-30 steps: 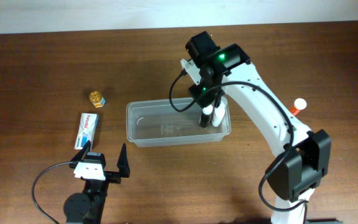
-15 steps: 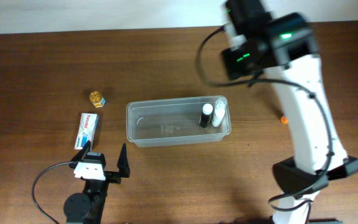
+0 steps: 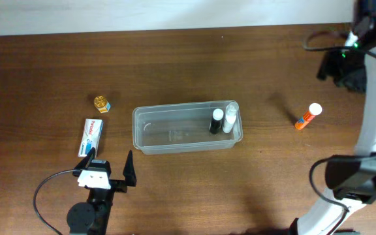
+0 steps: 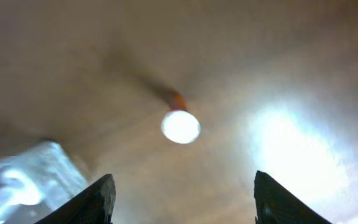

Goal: Pack container
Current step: 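Release the dark bottle and raise the right gripper, then move the right gripper to the orange tube and grasp it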

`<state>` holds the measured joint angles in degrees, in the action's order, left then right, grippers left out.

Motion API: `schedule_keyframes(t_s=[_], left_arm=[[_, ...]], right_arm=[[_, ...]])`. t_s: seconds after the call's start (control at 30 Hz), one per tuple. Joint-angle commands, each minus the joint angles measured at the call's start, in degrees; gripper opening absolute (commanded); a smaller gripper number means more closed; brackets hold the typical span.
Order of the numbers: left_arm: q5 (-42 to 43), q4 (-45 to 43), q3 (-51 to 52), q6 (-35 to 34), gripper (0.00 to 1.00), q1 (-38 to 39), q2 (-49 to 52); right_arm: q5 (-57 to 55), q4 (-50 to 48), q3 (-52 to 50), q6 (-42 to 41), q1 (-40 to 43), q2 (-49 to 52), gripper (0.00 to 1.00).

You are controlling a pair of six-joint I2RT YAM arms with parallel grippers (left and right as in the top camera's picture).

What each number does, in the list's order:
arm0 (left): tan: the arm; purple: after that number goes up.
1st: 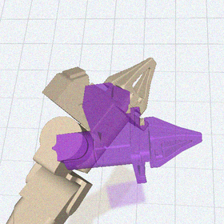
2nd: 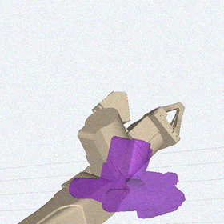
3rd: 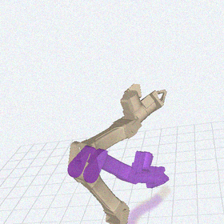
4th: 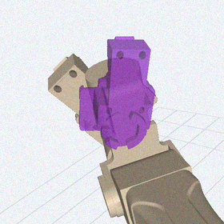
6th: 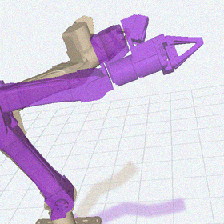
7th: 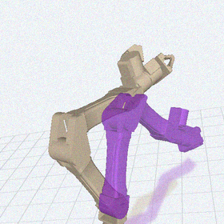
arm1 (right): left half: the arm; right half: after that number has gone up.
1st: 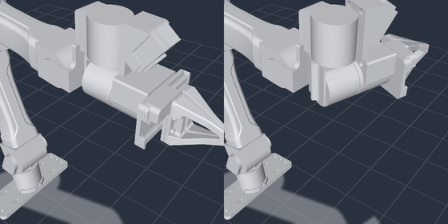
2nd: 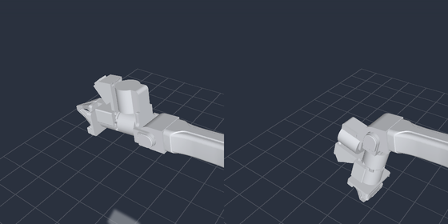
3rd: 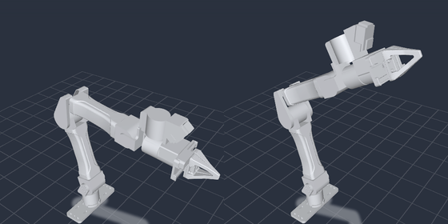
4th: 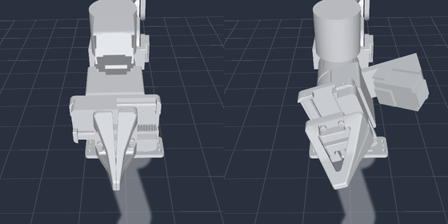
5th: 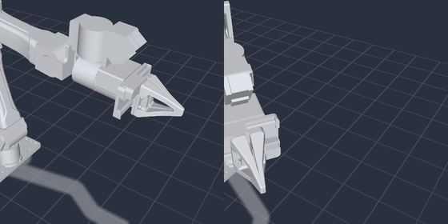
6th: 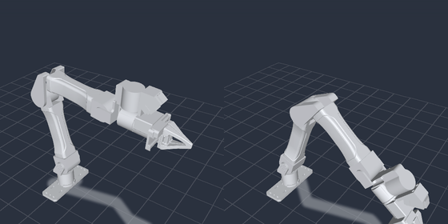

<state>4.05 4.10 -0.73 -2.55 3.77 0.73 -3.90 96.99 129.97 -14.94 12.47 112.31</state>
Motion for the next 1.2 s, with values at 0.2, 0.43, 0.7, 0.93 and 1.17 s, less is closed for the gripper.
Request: schedule_keyframes(t_s=[0.2,0.43,0.7,0.93,1.17], left_arm=[[-0.4,0.3,0.2,0.9,0.99,-0.2,-0.1],[-0.4,0.3,0.2,0.9,0.99,-0.2,-0.1],[-0.4,0.3,0.2,0.9,0.99,-0.2,-0.1],[-0.4,0.3,0.2,0.9,0.99,-0.2,-0.1],[-0.4,0.3,0.2,0.9,0.99,-0.2,-0.1]], right_arm=[[4.8,-1.4,-8.3,4.5,4.4,-0.5,0.63],[6.6,-1.8,-9.0,5.3,4.0,1.1,0.64],[8.0,-5.6,-14.5,6.8,3.0,3.5,0.64],[8.5,-10.6,-19.9,7.2,2.9,3.6,0.64],[8.5,-15.1,-25.4,8.2,2.9,3.6,0.64]])
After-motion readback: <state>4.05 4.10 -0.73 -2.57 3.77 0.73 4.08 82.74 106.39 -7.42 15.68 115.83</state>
